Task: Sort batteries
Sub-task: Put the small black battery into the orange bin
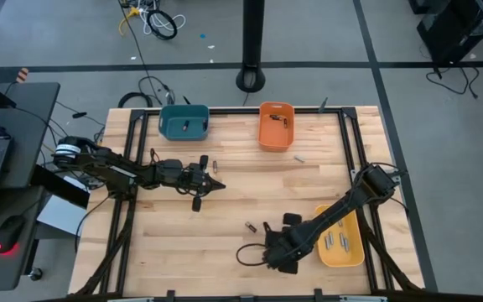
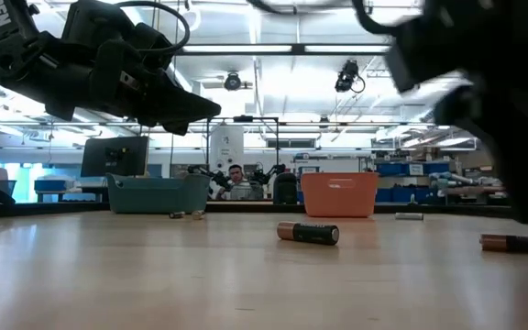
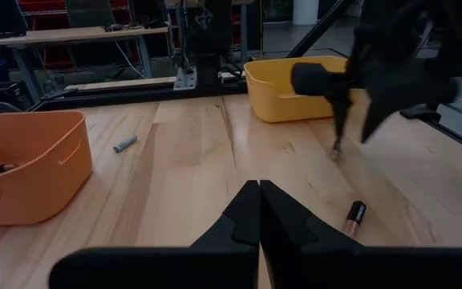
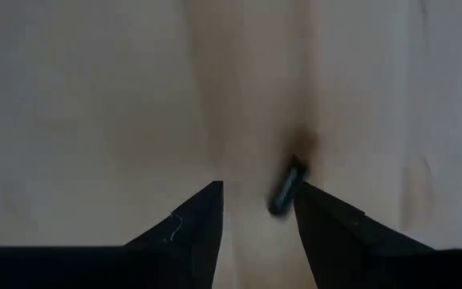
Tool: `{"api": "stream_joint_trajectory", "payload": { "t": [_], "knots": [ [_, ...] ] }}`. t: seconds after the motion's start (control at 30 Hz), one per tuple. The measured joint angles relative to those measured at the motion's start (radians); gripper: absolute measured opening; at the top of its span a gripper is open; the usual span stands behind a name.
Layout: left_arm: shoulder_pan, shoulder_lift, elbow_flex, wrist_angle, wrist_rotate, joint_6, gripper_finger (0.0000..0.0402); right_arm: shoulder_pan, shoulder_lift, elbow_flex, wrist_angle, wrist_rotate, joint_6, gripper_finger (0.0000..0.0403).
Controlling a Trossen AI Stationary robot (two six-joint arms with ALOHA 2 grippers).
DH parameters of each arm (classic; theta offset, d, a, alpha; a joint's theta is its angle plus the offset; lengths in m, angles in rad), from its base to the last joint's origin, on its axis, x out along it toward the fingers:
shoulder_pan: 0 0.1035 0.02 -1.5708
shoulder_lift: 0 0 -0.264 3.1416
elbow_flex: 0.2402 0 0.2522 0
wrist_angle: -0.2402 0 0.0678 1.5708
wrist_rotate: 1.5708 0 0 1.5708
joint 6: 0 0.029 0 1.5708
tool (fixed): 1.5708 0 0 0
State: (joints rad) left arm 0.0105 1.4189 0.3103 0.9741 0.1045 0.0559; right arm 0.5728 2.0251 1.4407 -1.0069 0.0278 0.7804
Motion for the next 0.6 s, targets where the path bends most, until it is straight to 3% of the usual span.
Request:
{"api": "stream_joint_trajectory", "payload": {
  "t": [0.1, 0.6],
  "knots": [
    [0.000, 0.000, 0.000, 0.000, 0.000, 0.000, 0.0010, 0.000, 0.000, -0.038, -0.053, 0.002, 0.029, 0.0166],
    [0.000, 0.000, 0.000, -0.004, 0.000, 0.000, 0.0010, -0.043, -0.013, -0.162, 0.086, -0.029, 0.002, 0.0146]
  ]
}}
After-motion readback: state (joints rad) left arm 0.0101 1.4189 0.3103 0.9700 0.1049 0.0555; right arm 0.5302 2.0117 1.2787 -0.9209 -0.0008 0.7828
